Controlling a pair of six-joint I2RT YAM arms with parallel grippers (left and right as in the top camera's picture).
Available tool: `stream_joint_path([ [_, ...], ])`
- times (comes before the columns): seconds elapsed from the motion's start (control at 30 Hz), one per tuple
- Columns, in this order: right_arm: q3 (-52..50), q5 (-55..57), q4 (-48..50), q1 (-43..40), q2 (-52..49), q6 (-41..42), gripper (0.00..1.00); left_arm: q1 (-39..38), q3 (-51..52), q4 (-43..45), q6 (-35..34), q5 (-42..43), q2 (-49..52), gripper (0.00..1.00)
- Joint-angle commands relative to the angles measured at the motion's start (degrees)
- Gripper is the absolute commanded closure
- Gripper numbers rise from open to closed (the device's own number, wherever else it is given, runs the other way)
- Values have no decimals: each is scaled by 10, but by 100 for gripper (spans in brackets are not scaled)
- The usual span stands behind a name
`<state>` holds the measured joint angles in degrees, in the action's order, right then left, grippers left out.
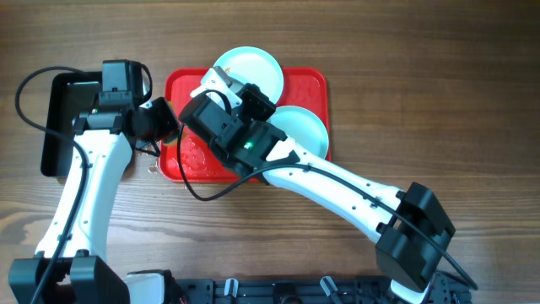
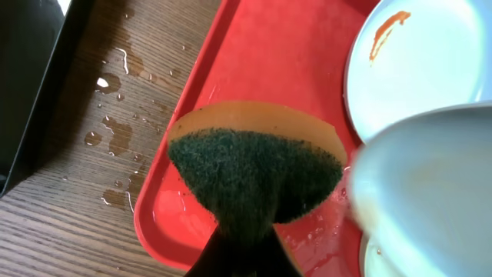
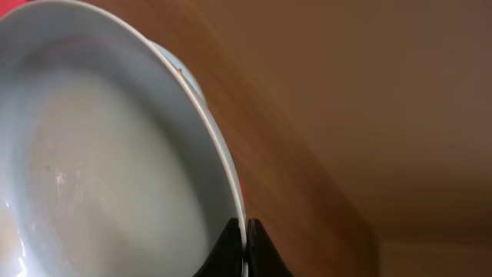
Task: Clean dirty plates on tray and stack at the side
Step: 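Lift the cleaned plate with the right gripper, set it right of tray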
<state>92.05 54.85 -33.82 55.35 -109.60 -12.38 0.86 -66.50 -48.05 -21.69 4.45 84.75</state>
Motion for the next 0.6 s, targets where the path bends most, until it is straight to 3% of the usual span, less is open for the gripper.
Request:
stream_joint_path([
  [0.0, 10, 87, 2, 9, 10, -28, 96, 3, -5, -2, 9, 9, 5, 96],
  [0.57, 10, -18, -39, 11, 11, 106, 96, 3, -5, -4, 9, 9, 5, 96],
])
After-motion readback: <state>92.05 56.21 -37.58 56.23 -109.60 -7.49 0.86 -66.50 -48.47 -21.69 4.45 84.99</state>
